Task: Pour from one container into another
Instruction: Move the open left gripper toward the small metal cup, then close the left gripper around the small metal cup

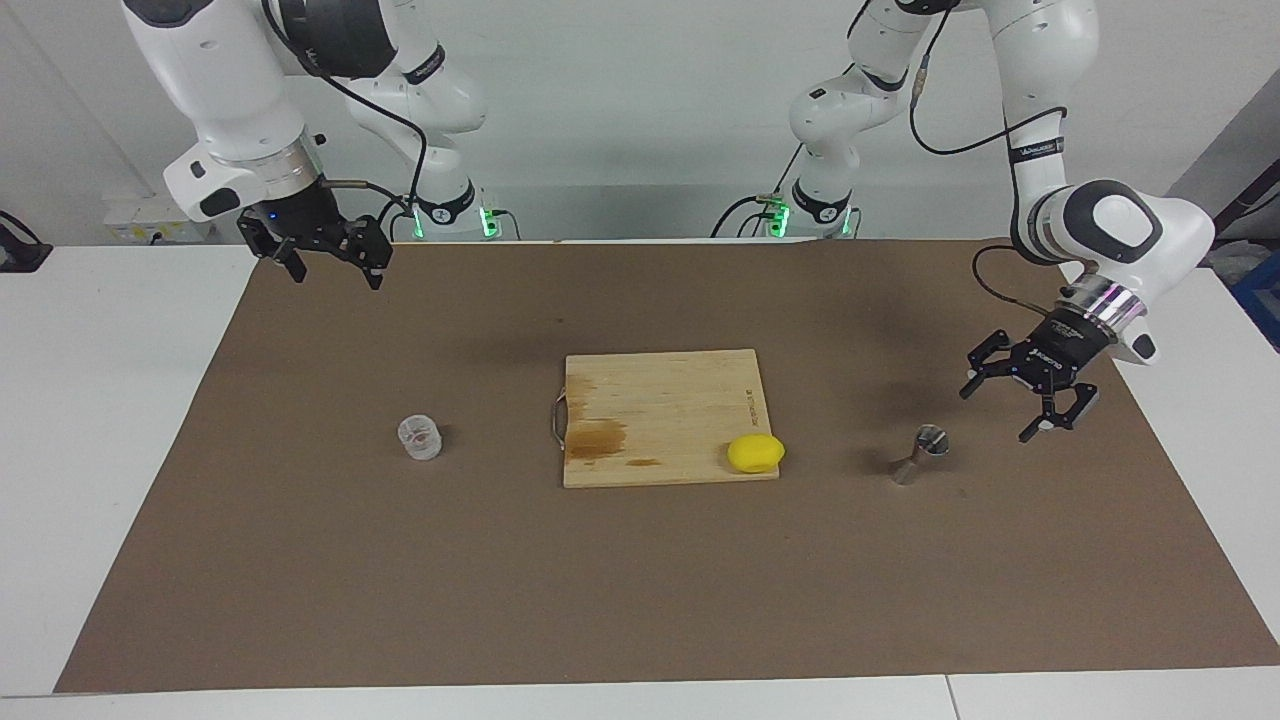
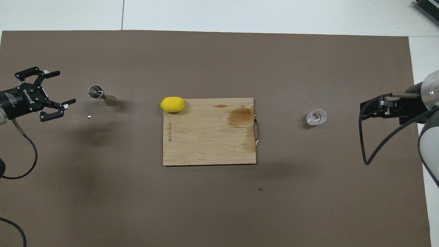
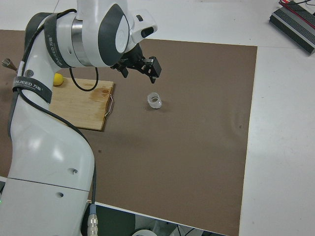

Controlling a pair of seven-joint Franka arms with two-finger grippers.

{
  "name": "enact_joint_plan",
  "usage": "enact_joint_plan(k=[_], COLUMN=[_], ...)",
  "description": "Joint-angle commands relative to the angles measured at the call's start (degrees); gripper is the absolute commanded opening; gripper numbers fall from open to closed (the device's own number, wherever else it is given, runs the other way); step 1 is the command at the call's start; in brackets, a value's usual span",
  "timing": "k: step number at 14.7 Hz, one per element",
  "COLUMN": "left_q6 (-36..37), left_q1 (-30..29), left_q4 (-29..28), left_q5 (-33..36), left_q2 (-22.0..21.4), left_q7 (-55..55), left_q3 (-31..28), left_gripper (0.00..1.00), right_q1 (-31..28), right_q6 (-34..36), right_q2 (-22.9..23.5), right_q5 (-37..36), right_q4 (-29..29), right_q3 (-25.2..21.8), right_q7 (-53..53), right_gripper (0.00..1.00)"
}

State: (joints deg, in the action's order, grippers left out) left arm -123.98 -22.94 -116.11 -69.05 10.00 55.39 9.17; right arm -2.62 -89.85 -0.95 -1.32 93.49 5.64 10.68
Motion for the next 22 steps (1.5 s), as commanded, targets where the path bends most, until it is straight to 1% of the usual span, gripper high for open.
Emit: enact_joint_plan(k=[1,4,6,7,11,14,18,22], left_q6=[0.4,6.0,6.0,5.7,3.8,2.1,3.0,8.0], left_q1=[0.6,1.0,1.6,2.2,2.2,2.2,2.1,2.0], left_q4=[-2.1,-2.5,-2.5,-1.9,-0.3,-0.3,0.6,1.4], left_q5=[-1.6,-1.3,-1.1,-1.1,-1.1,-1.5,-1.5,-1.6], left_q2=[-0.3,0.5,1.2,2.9,6.0,6.3,6.5,6.4], left_q7=[7.3,7.4,7.4,7.3,7.0,6.9,7.3,9.6], left_q3=[0.4,0.4,0.5,0.5,0.8,0.9,1.0,1.0], left_gripper=[1.00,1.00,1.00,1.00,1.00,1.00,1.00,1.00], right_q1=[-0.7,-0.7,-0.7,-0.7,-0.7,-0.7,-0.7,-0.7], right_q6=[-0.6,-0.6,-0.6,-0.6,-0.6,-0.6,-0.6,-0.6], right_q2=[-1.2,-1.2,-1.2,-1.2,-1.2,-1.2,-1.2,-1.2], right_q5=[0.0,0.0,0.0,0.0,0.0,0.0,0.0,0.0], right_q4=[1.5,1.5,1.5,1.5,1.5,1.5,1.5,1.5], right_q3=[0.3,0.3,0.3,0.3,0.3,0.3,0.3,0.3], right_q7=[-1.2,-1.2,-1.2,-1.2,-1.2,-1.2,-1.2,-1.2], right_gripper=[1.00,1.00,1.00,1.00,1.00,1.00,1.00,1.00])
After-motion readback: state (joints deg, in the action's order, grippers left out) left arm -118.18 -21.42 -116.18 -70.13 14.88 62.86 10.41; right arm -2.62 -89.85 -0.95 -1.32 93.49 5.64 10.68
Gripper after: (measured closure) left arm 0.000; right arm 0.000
